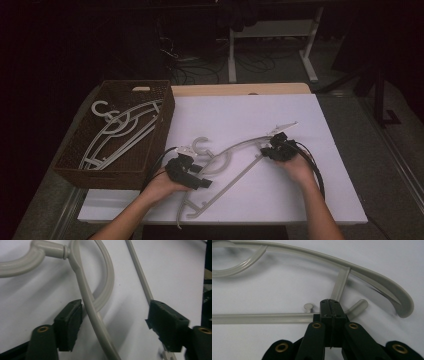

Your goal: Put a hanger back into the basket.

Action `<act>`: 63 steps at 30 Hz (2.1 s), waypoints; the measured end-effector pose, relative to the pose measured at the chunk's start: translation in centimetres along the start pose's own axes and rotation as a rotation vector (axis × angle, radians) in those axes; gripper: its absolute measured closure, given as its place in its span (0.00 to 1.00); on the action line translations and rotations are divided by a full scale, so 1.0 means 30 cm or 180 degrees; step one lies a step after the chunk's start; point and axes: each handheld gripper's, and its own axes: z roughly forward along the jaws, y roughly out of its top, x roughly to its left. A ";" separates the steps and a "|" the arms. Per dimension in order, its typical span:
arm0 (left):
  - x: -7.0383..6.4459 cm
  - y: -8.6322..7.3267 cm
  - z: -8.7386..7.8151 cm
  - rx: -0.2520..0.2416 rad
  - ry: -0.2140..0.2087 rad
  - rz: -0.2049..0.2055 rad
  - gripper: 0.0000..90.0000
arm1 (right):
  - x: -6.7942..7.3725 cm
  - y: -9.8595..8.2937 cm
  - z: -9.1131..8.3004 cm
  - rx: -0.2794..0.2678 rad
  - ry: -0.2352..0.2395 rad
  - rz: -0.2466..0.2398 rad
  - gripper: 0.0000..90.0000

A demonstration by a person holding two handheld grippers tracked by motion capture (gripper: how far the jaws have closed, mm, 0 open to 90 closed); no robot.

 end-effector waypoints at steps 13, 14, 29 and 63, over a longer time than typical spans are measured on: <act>0.015 0.004 0.007 0.0068 -0.0023 -0.0052 0.73 | 0.003 -0.001 0.002 0.0023 -0.0006 -0.0011 0.99; 0.013 0.004 0.010 0.0078 -0.0057 -0.0053 0.76 | 0.004 -0.001 0.006 0.0053 -0.0011 -0.0028 0.99; 0.006 0.047 -0.029 -0.0192 0.0075 -0.0360 0.86 | 0.011 -0.006 -0.039 -0.0114 0.0052 -0.0038 0.98; -0.031 0.382 -0.441 -0.0484 0.0501 0.0124 0.88 | 0.107 -0.164 -0.181 -0.0739 0.0192 0.0054 0.08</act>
